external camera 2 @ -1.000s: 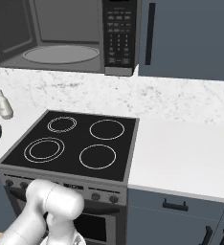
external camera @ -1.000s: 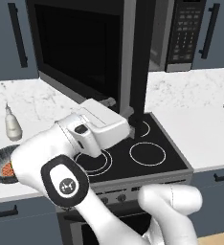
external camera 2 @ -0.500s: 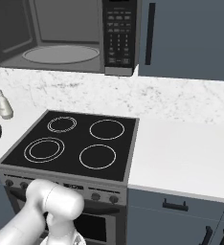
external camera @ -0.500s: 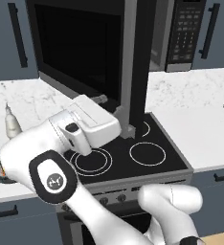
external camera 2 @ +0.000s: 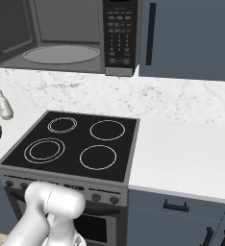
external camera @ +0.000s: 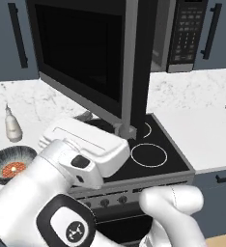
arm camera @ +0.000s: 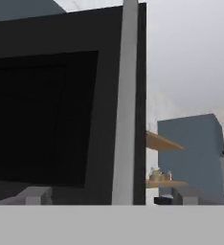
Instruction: Open the microwave, place the bowl with waffle inside the microwave, then close the microwave door and turn it on.
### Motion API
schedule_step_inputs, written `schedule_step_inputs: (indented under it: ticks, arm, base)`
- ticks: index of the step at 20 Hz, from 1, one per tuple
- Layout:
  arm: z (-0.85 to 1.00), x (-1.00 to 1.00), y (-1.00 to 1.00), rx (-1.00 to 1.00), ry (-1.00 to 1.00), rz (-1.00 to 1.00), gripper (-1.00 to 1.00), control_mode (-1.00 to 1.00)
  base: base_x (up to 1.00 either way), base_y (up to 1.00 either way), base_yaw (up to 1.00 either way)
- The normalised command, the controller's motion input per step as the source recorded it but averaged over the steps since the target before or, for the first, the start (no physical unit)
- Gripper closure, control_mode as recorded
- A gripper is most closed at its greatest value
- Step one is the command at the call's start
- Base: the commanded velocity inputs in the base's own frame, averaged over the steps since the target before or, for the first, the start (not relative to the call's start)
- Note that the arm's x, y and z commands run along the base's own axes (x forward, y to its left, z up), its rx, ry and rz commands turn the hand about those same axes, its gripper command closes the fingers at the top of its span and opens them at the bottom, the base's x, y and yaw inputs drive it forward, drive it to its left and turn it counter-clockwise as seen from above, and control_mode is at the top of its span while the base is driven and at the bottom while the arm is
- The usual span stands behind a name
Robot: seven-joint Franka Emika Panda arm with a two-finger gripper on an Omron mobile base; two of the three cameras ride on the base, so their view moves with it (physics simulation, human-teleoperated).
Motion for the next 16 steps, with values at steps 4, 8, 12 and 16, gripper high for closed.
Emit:
schedule_step_inputs:
  ticks: [4, 8, 12, 16]
  arm:
    - [0.02, -0.63, -0.24, 0.11, 0.15, 0.41, -1.00, -1.00]
    - [-0.01, -0.11, -0.54, 0.24, 0.30, 0.54, -1.00, -1.00]
    - [0.00, -0.01, -0.54, 0.27, 0.27, 0.54, -1.00, -1.00]
    - [0.00, 0.00, -0.53, 0.25, 0.18, 0.57, -1.00, -1.00]
  base:
    - [0.00, 0.00, 0.00]
    - [0.00, 0.00, 0.00]
    - [0.00, 0.00, 0.00]
    - [0.00, 0.00, 0.00]
